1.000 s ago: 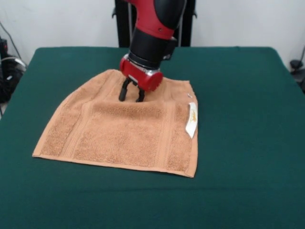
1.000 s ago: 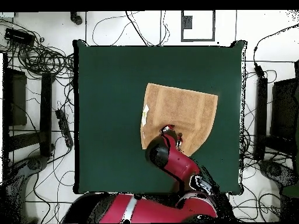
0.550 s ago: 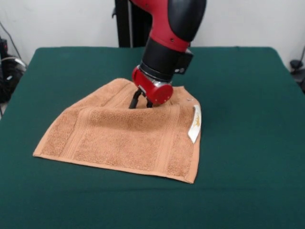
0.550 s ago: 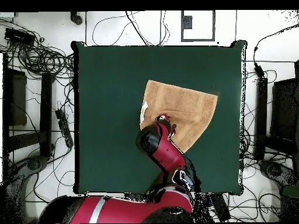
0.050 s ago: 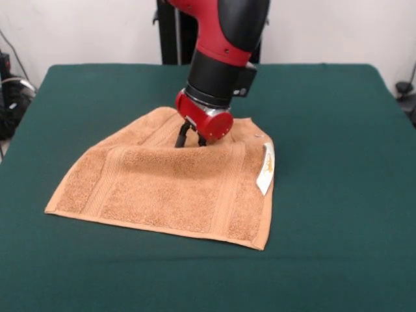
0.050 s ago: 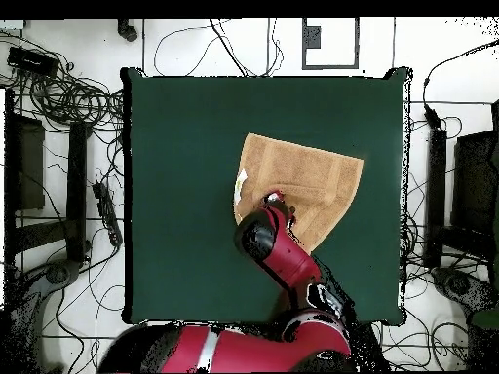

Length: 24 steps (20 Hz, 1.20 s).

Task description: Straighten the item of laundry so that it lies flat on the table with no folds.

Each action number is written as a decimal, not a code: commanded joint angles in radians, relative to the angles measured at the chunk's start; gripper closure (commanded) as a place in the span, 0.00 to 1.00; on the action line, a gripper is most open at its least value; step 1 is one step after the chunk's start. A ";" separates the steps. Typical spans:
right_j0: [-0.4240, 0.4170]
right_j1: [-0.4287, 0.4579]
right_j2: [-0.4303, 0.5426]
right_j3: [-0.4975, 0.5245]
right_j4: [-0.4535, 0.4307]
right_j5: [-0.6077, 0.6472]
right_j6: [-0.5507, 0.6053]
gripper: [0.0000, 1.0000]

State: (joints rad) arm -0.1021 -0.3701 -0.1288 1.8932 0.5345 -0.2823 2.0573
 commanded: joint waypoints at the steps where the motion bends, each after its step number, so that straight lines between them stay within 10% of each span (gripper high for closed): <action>1: -0.072 0.096 0.248 -0.018 -0.151 -0.002 0.187 0.00; 6: -0.054 0.092 0.208 -0.025 -0.176 0.022 0.181 0.00; 7: -0.050 0.092 0.202 -0.027 -0.178 0.026 0.182 1.00; 24: -0.185 0.040 0.213 0.055 -0.359 0.039 0.153 1.00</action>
State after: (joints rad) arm -0.2469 -0.3994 -0.0616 1.9016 0.2370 -0.2885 2.0575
